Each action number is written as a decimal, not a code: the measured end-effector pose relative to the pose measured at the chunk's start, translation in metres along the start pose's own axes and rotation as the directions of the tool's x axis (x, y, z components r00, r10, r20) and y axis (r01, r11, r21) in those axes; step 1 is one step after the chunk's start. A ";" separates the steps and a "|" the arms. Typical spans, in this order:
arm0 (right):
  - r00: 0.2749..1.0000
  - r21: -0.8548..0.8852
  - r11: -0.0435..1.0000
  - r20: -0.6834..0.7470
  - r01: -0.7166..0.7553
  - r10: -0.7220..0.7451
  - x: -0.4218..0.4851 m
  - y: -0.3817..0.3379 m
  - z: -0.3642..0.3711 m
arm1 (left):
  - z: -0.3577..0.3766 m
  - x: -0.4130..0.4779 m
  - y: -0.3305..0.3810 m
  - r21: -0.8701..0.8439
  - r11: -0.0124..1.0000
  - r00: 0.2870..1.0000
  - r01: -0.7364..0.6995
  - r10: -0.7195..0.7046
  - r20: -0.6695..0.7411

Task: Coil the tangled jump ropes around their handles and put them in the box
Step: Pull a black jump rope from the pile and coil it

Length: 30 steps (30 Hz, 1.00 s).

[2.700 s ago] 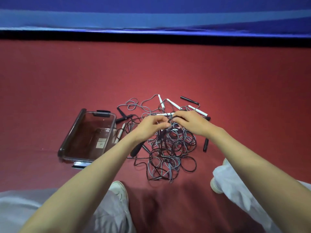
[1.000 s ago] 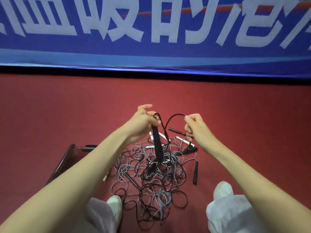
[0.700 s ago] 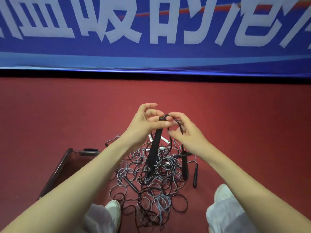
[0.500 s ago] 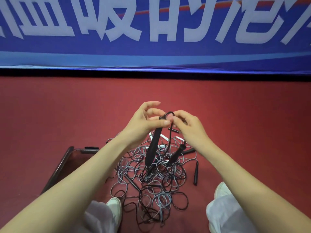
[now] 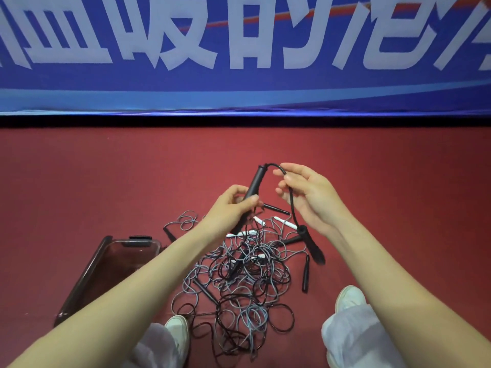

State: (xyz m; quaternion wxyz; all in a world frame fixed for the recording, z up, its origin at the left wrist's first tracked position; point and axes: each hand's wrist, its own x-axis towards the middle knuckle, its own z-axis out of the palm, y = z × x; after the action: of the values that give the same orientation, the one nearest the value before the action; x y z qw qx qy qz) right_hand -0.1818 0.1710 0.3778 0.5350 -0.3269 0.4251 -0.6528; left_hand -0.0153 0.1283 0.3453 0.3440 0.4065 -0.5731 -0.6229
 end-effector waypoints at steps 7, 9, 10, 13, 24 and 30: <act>0.998 0.551 0.835 -0.035 -0.018 0.045 0.004 -0.006 0.004 | 0.029 -0.011 -0.015 -0.063 0.998 0.979 0.017 -0.004 0.205; 0.997 0.574 0.819 -0.060 0.001 0.042 0.008 -0.007 0.003 | 0.031 -0.013 -0.016 -0.038 0.999 0.968 0.034 -0.023 0.249; 0.997 0.579 0.815 -0.072 0.007 0.042 0.009 -0.007 0.002 | 0.031 -0.013 -0.016 0.000 1.000 0.966 0.030 -0.029 0.258; 0.995 0.563 0.826 -0.096 0.021 0.040 0.014 -0.007 0.000 | 0.033 -0.013 -0.016 0.104 0.995 0.974 0.000 -0.023 0.225; 0.968 -0.694 0.700 0.021 -0.167 0.251 -0.004 0.023 -0.004 | 0.005 0.000 0.012 -0.080 0.991 0.994 -0.106 0.104 -0.029; 0.947 -0.452 0.872 0.153 -0.186 0.281 -0.019 0.038 0.009 | -0.006 0.004 0.027 -0.273 0.949 0.986 -0.157 0.134 -0.100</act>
State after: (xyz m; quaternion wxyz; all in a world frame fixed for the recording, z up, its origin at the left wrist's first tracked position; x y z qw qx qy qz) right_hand -0.1533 0.1855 0.3478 0.5670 -0.4514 0.5356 -0.4334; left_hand -0.0130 0.1188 0.3719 0.4656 0.3350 -0.4936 -0.6537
